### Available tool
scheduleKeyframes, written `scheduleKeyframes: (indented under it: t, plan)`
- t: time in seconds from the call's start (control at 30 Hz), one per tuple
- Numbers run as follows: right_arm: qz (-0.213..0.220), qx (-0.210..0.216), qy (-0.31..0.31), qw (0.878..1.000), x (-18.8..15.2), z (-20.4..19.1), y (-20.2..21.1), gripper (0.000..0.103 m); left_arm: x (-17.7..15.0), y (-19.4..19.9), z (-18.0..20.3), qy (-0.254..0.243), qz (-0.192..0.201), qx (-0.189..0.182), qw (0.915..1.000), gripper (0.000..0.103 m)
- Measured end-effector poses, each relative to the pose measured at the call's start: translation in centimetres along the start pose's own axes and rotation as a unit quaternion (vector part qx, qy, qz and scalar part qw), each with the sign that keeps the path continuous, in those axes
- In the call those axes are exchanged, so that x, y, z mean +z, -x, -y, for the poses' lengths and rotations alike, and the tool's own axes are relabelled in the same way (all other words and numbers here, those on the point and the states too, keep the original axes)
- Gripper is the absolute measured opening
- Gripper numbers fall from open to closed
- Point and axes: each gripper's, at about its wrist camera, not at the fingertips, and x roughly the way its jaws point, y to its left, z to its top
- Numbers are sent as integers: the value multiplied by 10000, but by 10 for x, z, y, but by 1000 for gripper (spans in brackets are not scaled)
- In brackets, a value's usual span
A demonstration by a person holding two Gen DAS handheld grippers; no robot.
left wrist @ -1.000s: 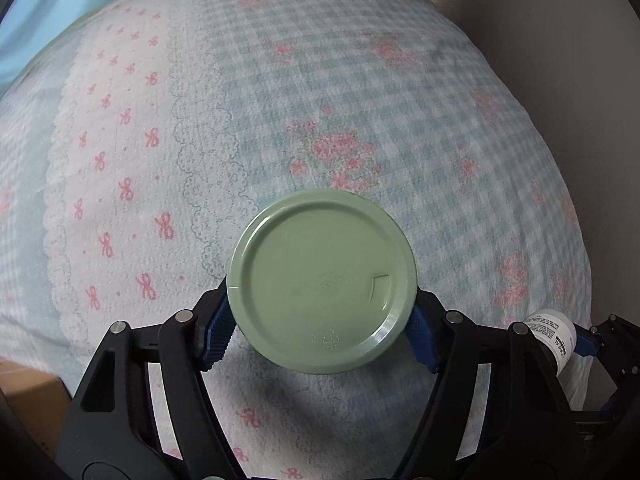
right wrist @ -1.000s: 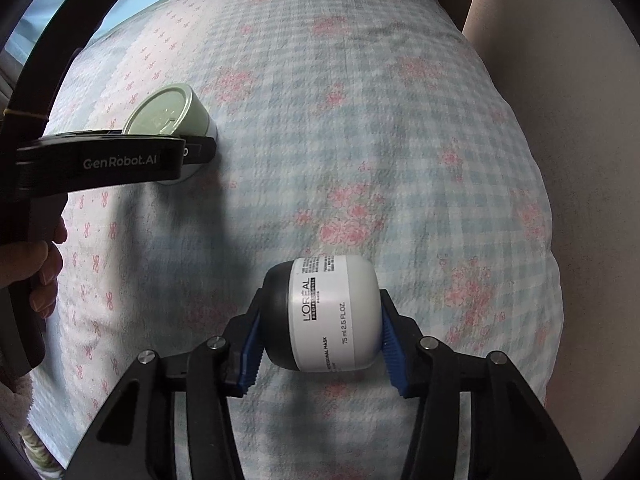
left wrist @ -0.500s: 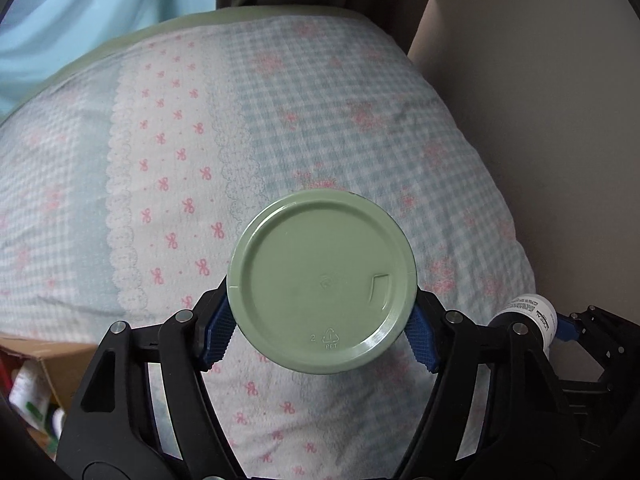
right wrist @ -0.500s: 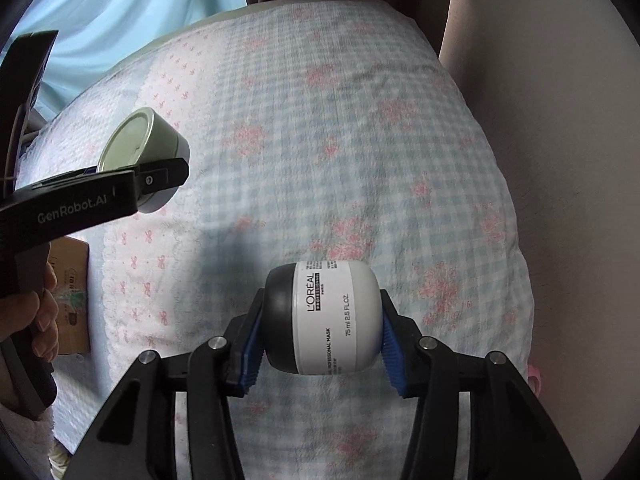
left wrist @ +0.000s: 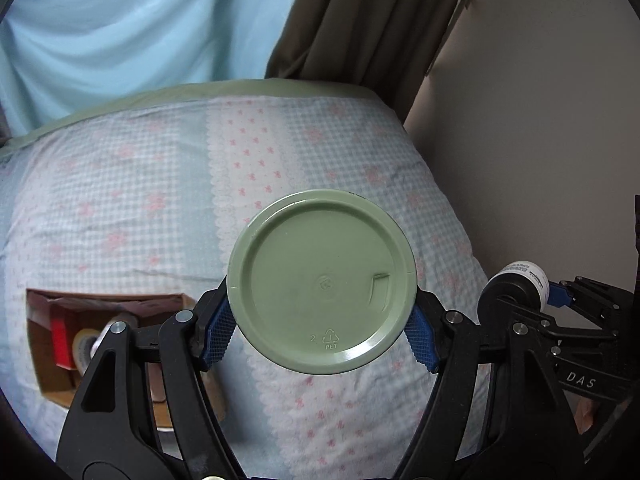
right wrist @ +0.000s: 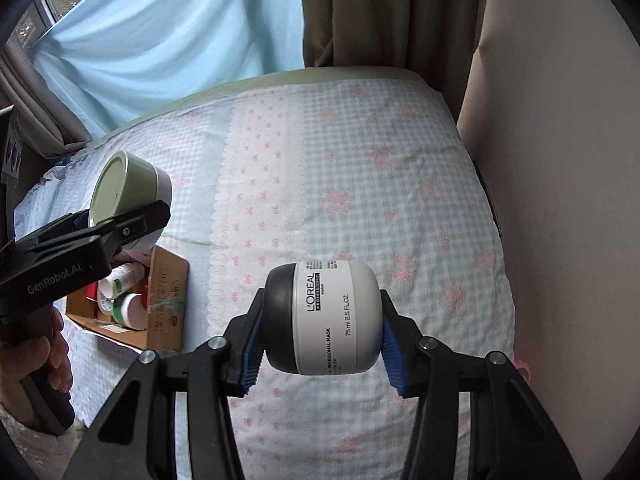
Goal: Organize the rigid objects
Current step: 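Carry the green lid with the left tool while the right tool carries the L'Oreal jar to the box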
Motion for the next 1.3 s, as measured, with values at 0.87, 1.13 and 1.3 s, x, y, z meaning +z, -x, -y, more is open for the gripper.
scheduleKeyframes:
  t: [0.87,1.13,1.3]
  plan:
    - [26,861,269,9959,-13,-275,10,46,-93,120,-269,607,-347,501,9963,69]
    - [-586,850,370,9940,-19,-296,-57,46,-104,72,-312,932,-772,600,9908,69]
    - [-967,775,365,9916,-19,-291,-101,46,-106,24,-324,943,-1196,655,9862,69]
